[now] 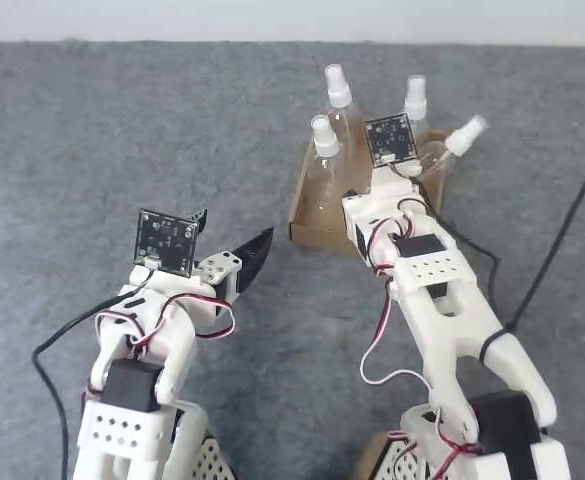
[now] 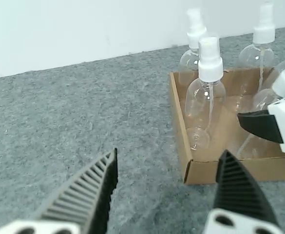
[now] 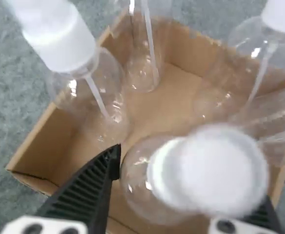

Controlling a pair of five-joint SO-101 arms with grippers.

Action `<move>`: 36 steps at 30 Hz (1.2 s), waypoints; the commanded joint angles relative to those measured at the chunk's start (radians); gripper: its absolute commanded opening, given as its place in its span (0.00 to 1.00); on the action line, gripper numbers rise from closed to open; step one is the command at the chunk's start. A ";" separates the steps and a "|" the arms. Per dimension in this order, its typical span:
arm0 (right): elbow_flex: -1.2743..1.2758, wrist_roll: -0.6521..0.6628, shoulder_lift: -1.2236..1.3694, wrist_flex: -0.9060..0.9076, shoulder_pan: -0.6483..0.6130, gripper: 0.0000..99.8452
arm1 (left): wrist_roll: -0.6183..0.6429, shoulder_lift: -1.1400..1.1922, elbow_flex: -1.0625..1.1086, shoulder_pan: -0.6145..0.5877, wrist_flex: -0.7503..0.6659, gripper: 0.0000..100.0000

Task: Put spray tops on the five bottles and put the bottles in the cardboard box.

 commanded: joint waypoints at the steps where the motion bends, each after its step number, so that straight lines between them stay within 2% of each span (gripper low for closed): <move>1: -0.080 0.014 -0.007 0.010 -0.010 0.28 | -0.003 -0.012 -0.004 0.002 -0.026 0.30; 8: -0.095 0.014 -0.024 0.018 -0.008 0.28 | -0.003 -0.012 -0.004 0.002 -0.026 0.30; 21: -0.262 0.014 -0.325 0.357 0.002 0.28 | -0.003 -0.012 -0.004 0.000 -0.026 0.30; 27: -0.304 0.014 -0.387 0.433 0.005 0.28 | -0.003 -0.012 -0.004 0.000 -0.026 0.30; 31: -0.358 0.014 -0.394 0.464 0.077 0.28 | -0.003 -0.012 -0.004 0.000 -0.026 0.30; 36: -0.462 0.009 -0.390 0.524 0.260 0.28 | -0.003 -0.012 -0.004 0.002 -0.026 0.30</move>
